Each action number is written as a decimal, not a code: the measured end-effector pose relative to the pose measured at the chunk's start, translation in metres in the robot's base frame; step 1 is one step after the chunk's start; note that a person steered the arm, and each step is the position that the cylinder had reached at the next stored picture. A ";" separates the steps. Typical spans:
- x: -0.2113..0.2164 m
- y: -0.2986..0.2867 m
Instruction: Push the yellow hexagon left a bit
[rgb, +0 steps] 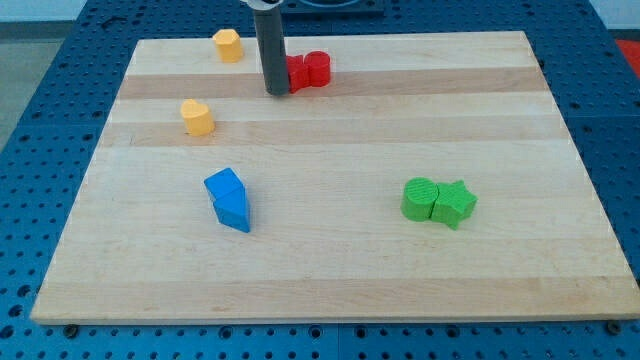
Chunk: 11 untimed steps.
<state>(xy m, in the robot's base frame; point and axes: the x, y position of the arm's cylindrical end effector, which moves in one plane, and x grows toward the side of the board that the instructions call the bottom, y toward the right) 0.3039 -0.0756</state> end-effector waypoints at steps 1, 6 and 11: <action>-0.016 0.004; -0.111 -0.036; -0.072 -0.122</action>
